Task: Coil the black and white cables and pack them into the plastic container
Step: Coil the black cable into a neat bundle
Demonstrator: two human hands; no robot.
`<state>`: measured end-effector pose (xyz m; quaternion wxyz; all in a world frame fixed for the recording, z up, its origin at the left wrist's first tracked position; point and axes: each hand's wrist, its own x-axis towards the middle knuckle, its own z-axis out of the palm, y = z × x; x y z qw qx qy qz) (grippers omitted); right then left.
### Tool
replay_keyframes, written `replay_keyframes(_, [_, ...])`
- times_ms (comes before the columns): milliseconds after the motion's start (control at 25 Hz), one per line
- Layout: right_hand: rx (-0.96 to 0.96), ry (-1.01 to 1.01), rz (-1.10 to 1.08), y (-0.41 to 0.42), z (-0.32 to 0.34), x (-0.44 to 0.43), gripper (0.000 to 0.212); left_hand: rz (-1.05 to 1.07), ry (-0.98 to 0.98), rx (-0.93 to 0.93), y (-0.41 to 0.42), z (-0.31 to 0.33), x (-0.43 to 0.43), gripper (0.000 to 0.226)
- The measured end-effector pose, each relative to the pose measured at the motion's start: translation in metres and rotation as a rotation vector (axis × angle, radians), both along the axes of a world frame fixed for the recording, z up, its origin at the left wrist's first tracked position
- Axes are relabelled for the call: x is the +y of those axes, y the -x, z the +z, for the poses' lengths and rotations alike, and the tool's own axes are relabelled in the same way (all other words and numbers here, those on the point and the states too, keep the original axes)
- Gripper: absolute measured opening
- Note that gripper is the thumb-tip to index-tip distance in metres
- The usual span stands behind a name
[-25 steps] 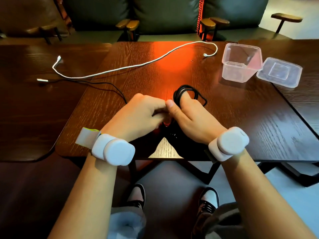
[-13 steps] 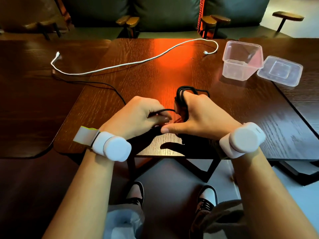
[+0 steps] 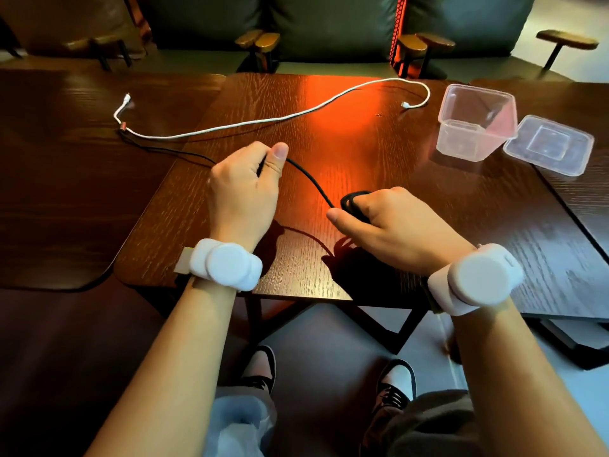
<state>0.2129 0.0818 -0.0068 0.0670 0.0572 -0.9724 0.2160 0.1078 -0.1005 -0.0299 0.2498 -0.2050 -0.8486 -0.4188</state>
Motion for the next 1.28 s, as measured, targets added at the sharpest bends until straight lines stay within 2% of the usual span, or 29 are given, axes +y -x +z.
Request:
replay_keyframes(120, [0.000,-0.111,-0.040,0.003,-0.003,-0.008,0.051,-0.016,0.226,0.134,0.000,-0.007,0.006,0.033])
replay_keyframes(200, [0.021,-0.129,-0.067,0.005,-0.004,-0.008,0.050,-0.060,0.289,0.187,-0.001,-0.005,0.008,0.028])
replay_keyframes(280, [0.056,-0.033,-0.041,0.006,-0.003,-0.007,0.049,-0.140,0.350,0.260,-0.006,-0.005,0.011,0.041])
replay_keyframes(320, [0.073,0.102,-0.009,0.007,-0.003,-0.007,0.047,-0.210,0.371,0.283,-0.009,-0.005,0.012,0.051])
replay_keyframes(400, [0.087,0.506,0.037,0.008,-0.005,-0.011,0.043,-0.417,0.320,0.238,-0.015,-0.003,0.017,0.061])
replay_keyframes(480, [0.053,0.953,0.031,0.010,-0.006,-0.021,0.043,-0.611,0.146,0.072,-0.019,-0.002,0.021,0.060])
replay_keyframes(560, [-0.033,1.314,0.040,0.011,-0.007,-0.030,0.040,-0.758,-0.062,-0.086,-0.018,-0.001,0.020,0.050])
replay_keyframes(600, [-0.069,1.437,0.044,0.012,-0.007,-0.032,0.039,-0.816,-0.159,-0.154,-0.019,-0.002,0.019,0.043])
replay_keyframes(680, [-0.093,1.560,0.025,0.013,-0.007,-0.032,0.039,-0.821,-0.264,-0.249,-0.021,-0.001,0.018,0.031])
replay_keyframes(840, [-0.089,1.557,-0.040,0.014,-0.010,-0.030,0.041,-0.749,-0.279,-0.371,-0.018,-0.002,0.018,0.019])
replay_keyframes(960, [-0.081,1.455,-0.094,0.014,-0.012,-0.027,0.040,-0.779,-0.387,-0.501,-0.016,0.001,0.015,0.024])
replay_keyframes(1080, [-0.062,1.350,-0.068,0.015,-0.012,-0.029,0.036,-0.796,-0.374,-0.558,-0.017,0.001,0.016,0.027])
replay_keyframes(1200, [-0.071,1.334,-0.009,0.017,-0.014,-0.035,0.038,-0.746,-0.395,-0.609,-0.018,0.001,0.018,0.025])
replay_keyframes(1280, [-0.037,1.237,-0.058,0.018,-0.016,-0.036,0.040,-0.743,-0.418,-0.639,-0.017,0.001,0.016,0.023])
